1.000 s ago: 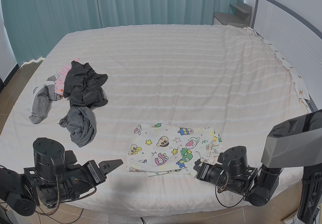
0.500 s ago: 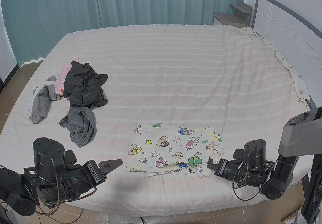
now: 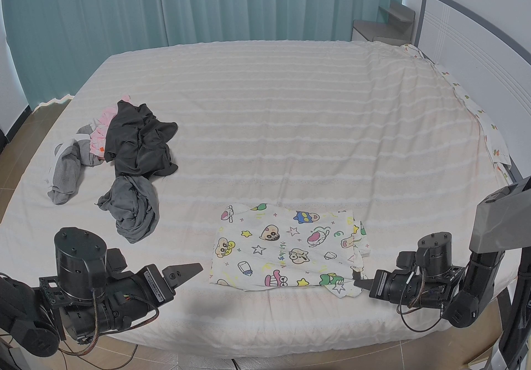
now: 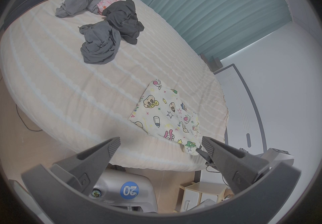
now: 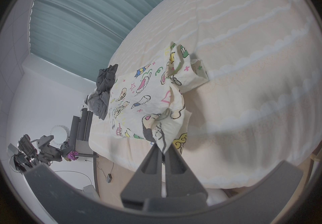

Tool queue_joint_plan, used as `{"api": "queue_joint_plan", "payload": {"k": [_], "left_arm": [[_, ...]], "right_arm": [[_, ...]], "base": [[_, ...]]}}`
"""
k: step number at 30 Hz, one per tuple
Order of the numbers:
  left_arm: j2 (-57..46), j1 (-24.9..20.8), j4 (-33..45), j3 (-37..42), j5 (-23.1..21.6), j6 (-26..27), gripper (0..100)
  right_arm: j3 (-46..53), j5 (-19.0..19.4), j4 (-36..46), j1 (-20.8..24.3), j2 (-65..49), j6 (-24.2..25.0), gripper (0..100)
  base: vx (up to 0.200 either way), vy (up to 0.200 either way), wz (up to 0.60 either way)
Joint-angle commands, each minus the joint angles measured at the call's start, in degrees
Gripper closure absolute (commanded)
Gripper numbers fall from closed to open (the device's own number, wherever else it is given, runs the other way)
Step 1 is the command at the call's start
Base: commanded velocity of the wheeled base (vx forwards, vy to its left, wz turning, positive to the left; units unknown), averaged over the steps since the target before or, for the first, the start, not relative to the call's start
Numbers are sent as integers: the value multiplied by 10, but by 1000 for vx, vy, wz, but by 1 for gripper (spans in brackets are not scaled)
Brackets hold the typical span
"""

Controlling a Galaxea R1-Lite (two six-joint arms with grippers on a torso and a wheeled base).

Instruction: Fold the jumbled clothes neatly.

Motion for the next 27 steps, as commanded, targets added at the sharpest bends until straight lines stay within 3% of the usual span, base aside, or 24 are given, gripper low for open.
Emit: {"api": "queue_joint_plan", "payload": {"k": [1, 8, 9, 14, 20, 24, 27], "left_arm": [[2, 0, 0, 1, 0, 0, 0], [3, 1, 0, 1, 0, 0, 0], [3, 1, 0, 1, 1, 0, 0], [3, 1, 0, 0, 0, 0, 0], [4, 1, 0, 0, 0, -1, 0], [4, 0, 0, 0, 0, -1, 0], [5, 0, 0, 0, 0, -1, 0]], "right_arm": [[2, 2, 0, -2, 13, -7, 100], [3, 3, 0, 0, 29, -21, 100], [5, 3, -1, 1, 29, -25, 0], [30, 3, -21, -5, 2, -32, 0], [52, 3, -74, -59, -42, -33, 0], [-7, 3, -67, -75, -62, -32, 0], [-90, 2, 2, -70, -73, -32, 0]], "base": [[0, 0, 0], [0, 0, 0], [0, 0, 0], [0, 0, 0], [0, 0, 0], [0, 0, 0], [0, 0, 0]]}}
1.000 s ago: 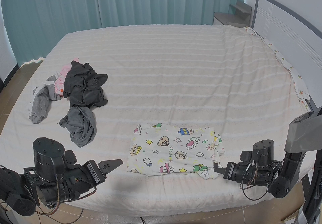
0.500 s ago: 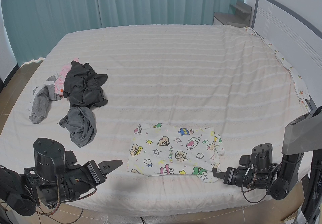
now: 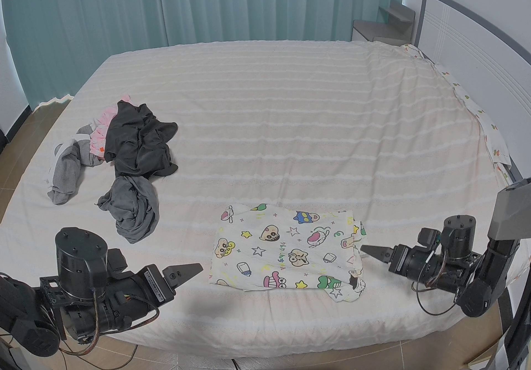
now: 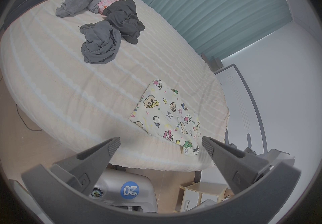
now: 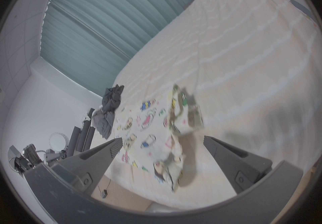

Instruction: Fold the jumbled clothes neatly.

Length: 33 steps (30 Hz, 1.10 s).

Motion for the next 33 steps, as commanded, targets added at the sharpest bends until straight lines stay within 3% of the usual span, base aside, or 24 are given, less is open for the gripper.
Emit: {"api": "queue_joint_plan", "payload": {"k": [1, 2, 3, 5, 8, 14, 33], "left_arm": [[3, 0, 0, 0, 0, 0, 0], [3, 0, 0, 0, 0, 0, 0], [3, 0, 0, 1, 0, 0, 0], [4, 0, 0, 1, 0, 0, 0], [5, 0, 0, 1, 0, 0, 0], [5, 0, 0, 1, 0, 0, 0], [20, 0, -1, 1, 0, 0, 0]], "right_arm": [[-125, -2, 95, -3, -38, 1, 0], [-125, -2, 95, -3, -38, 1, 0], [-202, -3, 188, 1, -47, 3, 0], [-270, -3, 272, 1, -42, 3, 0], [-340, -3, 338, 0, -14, 4, 0], [-402, -3, 358, 3, 34, 3, 0], [-443, -5, 371, 8, 113, -2, 0]], "base": [[0, 0, 0], [0, 0, 0], [0, 0, 0], [0, 0, 0], [0, 0, 0], [0, 0, 0], [0, 0, 0]]}}
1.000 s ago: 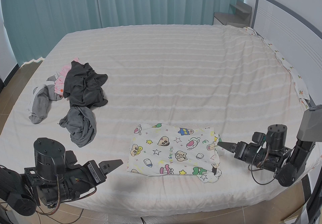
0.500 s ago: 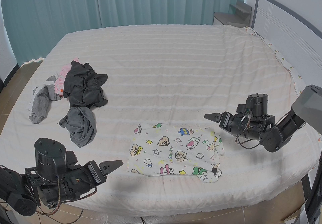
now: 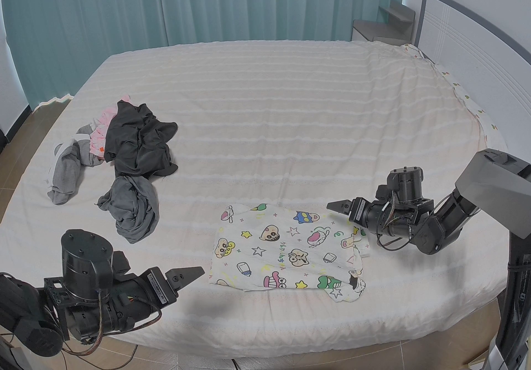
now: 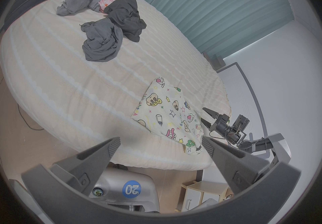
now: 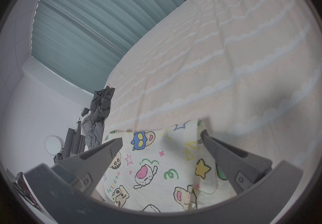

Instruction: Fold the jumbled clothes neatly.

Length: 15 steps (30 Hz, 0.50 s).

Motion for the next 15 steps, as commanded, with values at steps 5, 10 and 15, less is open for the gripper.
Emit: {"api": "queue_joint_plan", "payload": {"k": [5, 10, 15], "left_arm": [[8, 0, -1, -1, 0, -1, 0], [7, 0, -1, -1, 0, 0, 0], [7, 0, -1, -1, 0, 0, 0]], "right_arm": [[-14, 0, 1, 9, 19, -1, 0], [-17, 0, 2, 10, 28, -1, 100], [-11, 0, 2, 6, 23, -1, 100]], "base": [[0, 0, 0], [0, 0, 0], [0, 0, 0]]}}
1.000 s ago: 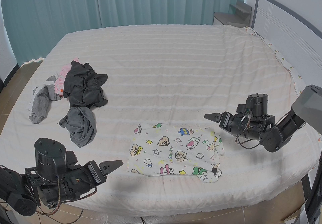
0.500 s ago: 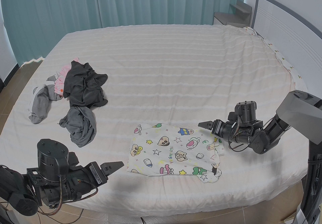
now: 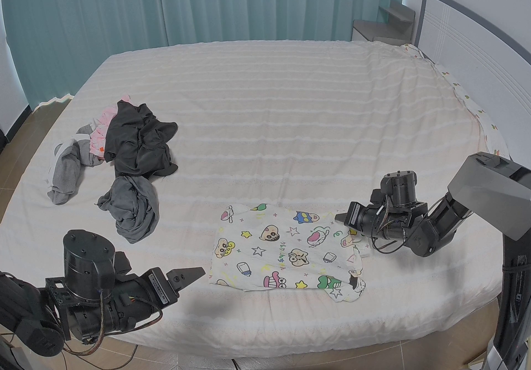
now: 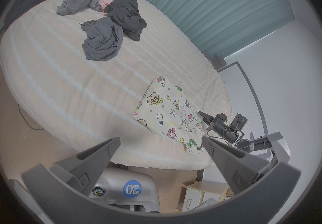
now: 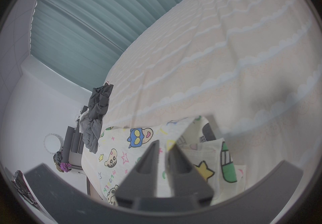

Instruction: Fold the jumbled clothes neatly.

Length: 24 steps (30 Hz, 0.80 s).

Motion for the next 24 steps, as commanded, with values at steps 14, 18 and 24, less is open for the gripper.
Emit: {"api": "queue_joint_plan", "payload": {"k": [14, 18, 24], "left_arm": [[0, 1, 0, 0, 0, 0, 0], [0, 0, 0, 0, 0, 0, 0], [1, 0, 0, 0, 0, 0, 0]], "right_arm": [[-21, -21, -8, -40, -13, -1, 100], [-37, -21, -8, -46, -1, -1, 100], [-72, -21, -3, -47, 19, -8, 100]], "base": [[0, 0, 0], [0, 0, 0], [0, 0, 0]]}}
